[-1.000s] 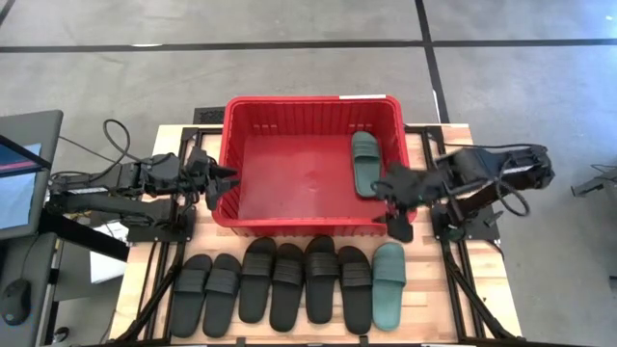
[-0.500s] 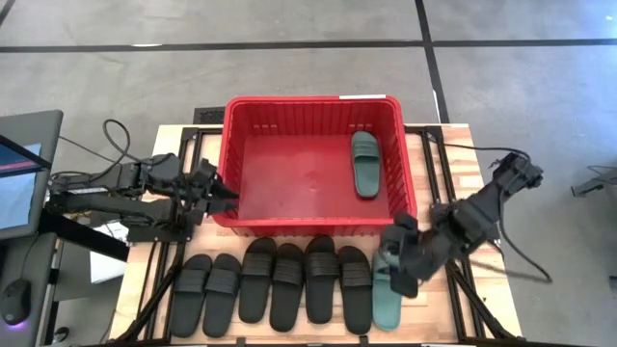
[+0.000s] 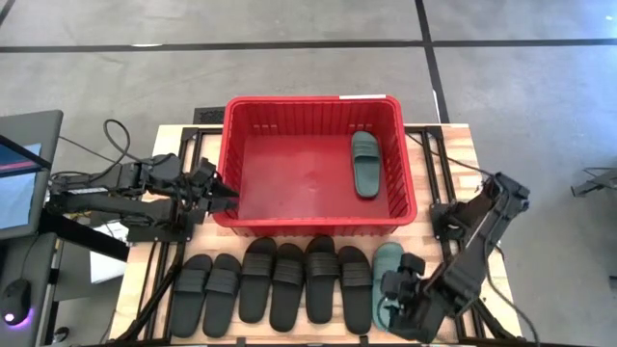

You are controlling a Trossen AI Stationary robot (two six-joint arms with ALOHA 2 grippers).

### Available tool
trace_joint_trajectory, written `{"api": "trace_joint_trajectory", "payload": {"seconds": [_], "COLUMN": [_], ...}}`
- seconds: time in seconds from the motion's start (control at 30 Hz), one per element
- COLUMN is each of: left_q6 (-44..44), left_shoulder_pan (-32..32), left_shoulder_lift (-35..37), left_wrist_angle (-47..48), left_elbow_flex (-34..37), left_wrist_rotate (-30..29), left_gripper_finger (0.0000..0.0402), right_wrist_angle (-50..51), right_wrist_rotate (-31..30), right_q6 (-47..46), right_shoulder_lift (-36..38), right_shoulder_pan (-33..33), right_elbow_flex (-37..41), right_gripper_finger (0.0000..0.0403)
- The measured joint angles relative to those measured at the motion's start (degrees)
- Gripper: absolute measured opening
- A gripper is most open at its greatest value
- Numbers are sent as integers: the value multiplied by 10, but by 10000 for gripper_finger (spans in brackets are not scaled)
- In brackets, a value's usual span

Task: Pick and place slides into bin
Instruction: Put the light green slipper into the red organizer bin

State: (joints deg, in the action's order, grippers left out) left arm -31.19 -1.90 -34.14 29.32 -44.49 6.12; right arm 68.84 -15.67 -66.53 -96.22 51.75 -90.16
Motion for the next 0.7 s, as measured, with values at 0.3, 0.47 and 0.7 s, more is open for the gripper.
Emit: {"api": "trace_joint_trajectory", "payload": {"seconds": [0.3,0.47,0.7], "left_q6": [8,10,11], "left_shoulder_pan": [0,0,0], "left_shoulder_lift": [0,0,0], "left_wrist_angle": [0,0,0], "left_elbow_flex": [0,0,0], "left_wrist_rotate": [-8,-8,-9], "left_gripper_finger": [183,183,183], "right_wrist_angle": [75,111,164], "right_wrist_rotate": [-43,-48,-64], "right_q6": [-70,-66,-66], "right_shoulder_lift": [-101,-154,-206], "right_shoulder_pan": [34,32,20], "right_elbow_flex": [0,0,0], "right_gripper_finger": [255,255,255]}}
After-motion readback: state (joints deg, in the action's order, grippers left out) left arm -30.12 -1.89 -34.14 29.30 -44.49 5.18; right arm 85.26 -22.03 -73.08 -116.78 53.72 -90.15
